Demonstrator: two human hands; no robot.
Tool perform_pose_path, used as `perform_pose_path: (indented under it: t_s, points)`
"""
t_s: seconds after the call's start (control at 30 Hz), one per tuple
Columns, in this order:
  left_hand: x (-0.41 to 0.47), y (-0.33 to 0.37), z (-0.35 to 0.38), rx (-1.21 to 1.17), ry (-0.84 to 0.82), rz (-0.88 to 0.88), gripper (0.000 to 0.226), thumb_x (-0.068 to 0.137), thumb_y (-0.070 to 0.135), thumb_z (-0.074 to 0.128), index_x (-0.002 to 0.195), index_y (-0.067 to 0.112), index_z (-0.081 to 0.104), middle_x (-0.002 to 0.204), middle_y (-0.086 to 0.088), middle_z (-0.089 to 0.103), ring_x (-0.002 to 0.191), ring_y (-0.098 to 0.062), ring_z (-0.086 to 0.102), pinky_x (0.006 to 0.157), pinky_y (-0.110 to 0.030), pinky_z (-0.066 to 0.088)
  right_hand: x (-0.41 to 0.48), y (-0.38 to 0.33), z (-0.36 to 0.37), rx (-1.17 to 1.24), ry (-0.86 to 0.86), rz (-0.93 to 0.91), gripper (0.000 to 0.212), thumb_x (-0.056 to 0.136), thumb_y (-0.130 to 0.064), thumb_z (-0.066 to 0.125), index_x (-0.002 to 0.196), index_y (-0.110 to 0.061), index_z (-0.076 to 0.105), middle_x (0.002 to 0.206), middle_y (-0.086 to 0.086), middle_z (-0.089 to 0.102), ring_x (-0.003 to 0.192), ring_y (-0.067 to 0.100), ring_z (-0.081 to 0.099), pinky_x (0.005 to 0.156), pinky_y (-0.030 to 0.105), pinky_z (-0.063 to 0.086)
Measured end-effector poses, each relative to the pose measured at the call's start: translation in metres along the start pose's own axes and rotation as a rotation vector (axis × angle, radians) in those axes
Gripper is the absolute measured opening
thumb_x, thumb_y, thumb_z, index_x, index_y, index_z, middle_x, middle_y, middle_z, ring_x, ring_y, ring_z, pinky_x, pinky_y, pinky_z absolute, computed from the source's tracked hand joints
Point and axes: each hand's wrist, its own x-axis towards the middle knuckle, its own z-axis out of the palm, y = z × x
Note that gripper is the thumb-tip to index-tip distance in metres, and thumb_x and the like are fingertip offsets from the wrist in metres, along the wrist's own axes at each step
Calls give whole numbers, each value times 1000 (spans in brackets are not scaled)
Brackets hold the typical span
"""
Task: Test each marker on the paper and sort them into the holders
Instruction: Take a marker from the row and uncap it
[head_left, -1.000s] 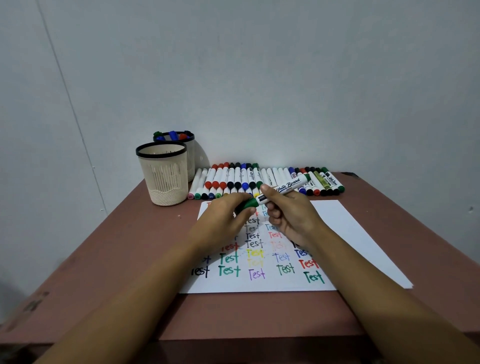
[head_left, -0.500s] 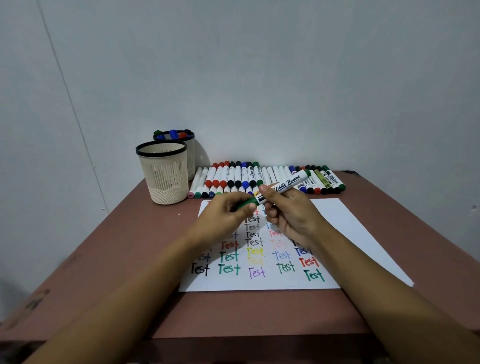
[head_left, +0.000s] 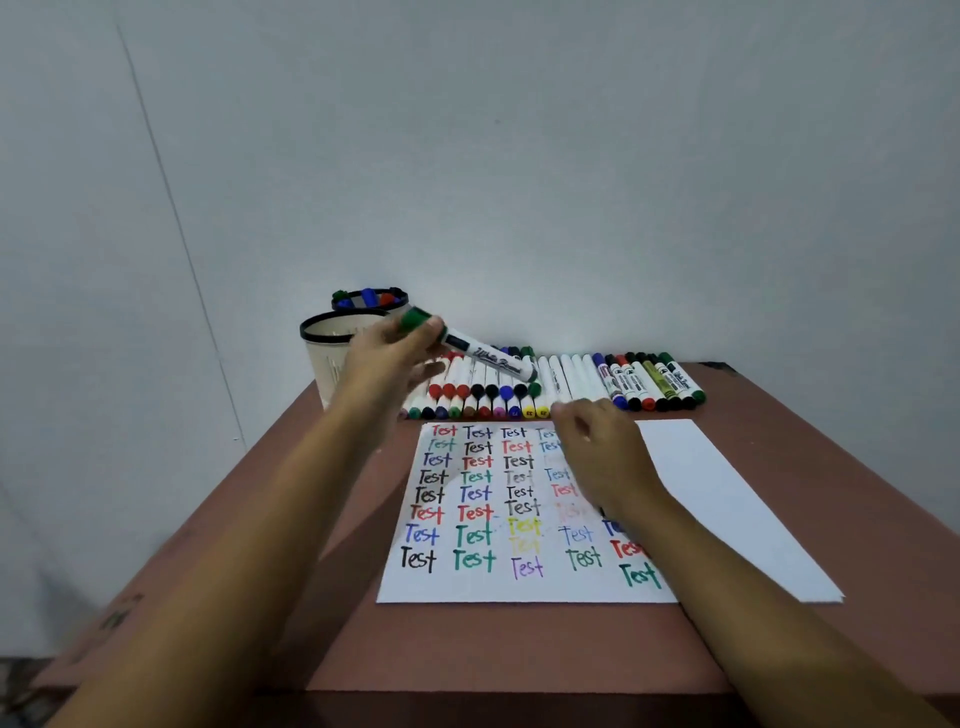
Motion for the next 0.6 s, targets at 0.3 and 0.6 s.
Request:
perform_pose_path:
  t_s: [0.3,0.6]
  points:
    - [101,83,-42,659,344,338,26,84,18,61,106,4,57,104,-15,63,87,-27,63,80,-40,54,-6,6,13,-458,-197,-207,37,98,-34,43,129,-19,57,127,3,52,119,22,43,97,29,38]
    - [136,41,-60,999,313,268,30,90,11,55,115,2,42,107,-23,59,79,-29,54,69,-37,46,-3,3,13,-475,-195,-218,37,98,-35,41,130,-22,55,127,0,50,117,20,43,96,30,37]
